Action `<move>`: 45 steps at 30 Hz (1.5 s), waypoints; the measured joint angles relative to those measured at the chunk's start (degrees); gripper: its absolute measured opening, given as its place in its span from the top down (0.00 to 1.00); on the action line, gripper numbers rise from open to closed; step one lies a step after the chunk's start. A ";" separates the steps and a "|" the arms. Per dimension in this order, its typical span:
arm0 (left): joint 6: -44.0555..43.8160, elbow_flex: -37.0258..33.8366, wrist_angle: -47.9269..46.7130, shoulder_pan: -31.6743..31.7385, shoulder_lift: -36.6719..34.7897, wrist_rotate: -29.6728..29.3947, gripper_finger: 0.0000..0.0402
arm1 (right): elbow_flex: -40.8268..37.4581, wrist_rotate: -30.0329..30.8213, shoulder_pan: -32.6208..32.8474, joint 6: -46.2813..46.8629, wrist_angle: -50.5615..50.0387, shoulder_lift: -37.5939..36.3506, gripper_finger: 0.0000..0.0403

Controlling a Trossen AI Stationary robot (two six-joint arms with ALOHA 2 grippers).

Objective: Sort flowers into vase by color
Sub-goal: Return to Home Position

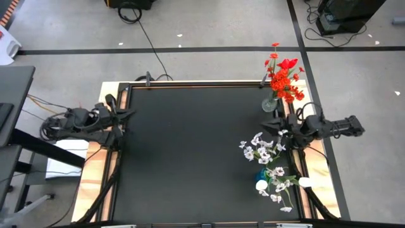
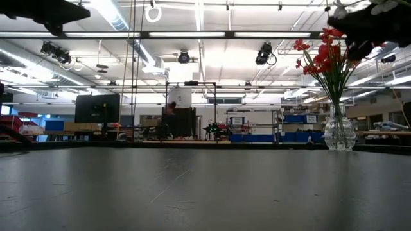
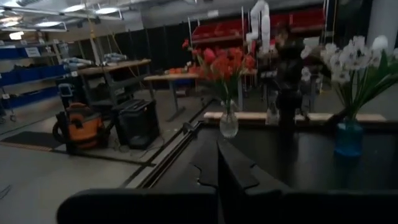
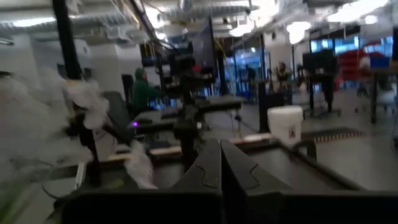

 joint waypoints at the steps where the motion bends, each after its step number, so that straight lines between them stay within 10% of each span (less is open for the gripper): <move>1: 0.02 -1.52 2.44 0.00 0.00 0.15 1.00 | -0.08 -0.97 -1.20 1.25 -1.00 0.00 1.00; 14: -2.15 -19.64 26.89 0.12 0.04 6.51 1.00 | -0.31 -16.99 -16.92 6.55 -6.13 0.02 1.00; 32: -7.87 -23.05 20.80 10.02 0.05 16.69 1.00 | -2.97 -37.47 -33.51 13.94 -4.08 0.02 1.00; 45: -11.59 -23.03 20.30 10.58 0.04 18.87 1.00 | -7.93 -24.70 -29.81 9.22 -0.92 0.04 1.00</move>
